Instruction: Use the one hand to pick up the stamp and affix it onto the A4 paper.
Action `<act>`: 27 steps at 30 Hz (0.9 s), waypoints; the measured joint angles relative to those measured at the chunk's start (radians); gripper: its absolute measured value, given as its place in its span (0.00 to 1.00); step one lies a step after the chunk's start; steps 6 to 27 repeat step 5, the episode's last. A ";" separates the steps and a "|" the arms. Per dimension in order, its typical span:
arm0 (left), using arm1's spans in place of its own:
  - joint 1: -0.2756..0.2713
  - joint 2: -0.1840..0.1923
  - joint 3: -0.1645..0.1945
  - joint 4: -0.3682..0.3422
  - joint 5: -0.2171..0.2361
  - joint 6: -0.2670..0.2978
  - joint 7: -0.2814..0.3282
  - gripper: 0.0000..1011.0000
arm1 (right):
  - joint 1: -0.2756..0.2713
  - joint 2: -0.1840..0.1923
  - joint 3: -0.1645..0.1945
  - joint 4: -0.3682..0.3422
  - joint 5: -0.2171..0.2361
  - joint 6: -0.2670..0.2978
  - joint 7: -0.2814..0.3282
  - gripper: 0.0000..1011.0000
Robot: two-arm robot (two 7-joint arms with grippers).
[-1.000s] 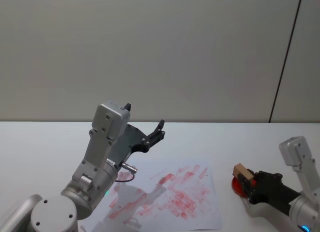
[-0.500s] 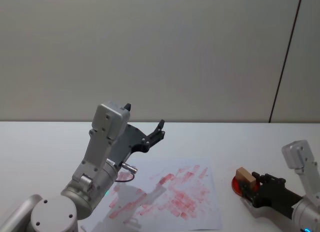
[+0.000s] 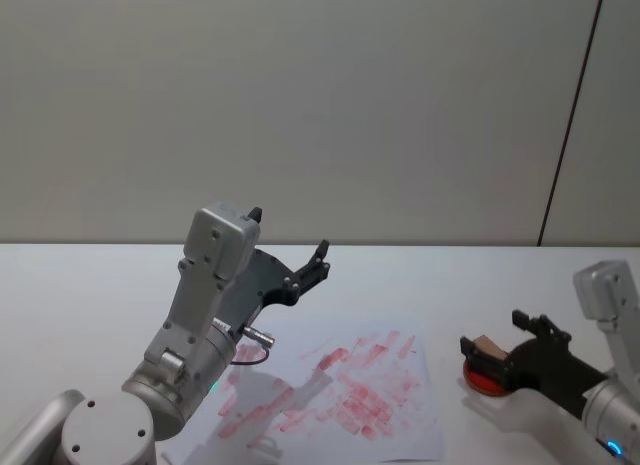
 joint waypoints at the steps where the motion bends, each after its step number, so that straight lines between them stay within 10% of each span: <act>1: 0.000 0.000 0.000 0.000 0.000 0.000 0.000 0.99 | -0.001 -0.001 0.000 -0.007 0.002 -0.002 -0.003 0.93; 27: 0.000 0.000 0.000 0.000 0.000 0.000 0.000 0.99 | -0.004 -0.003 -0.001 -0.033 0.009 -0.010 -0.015 0.99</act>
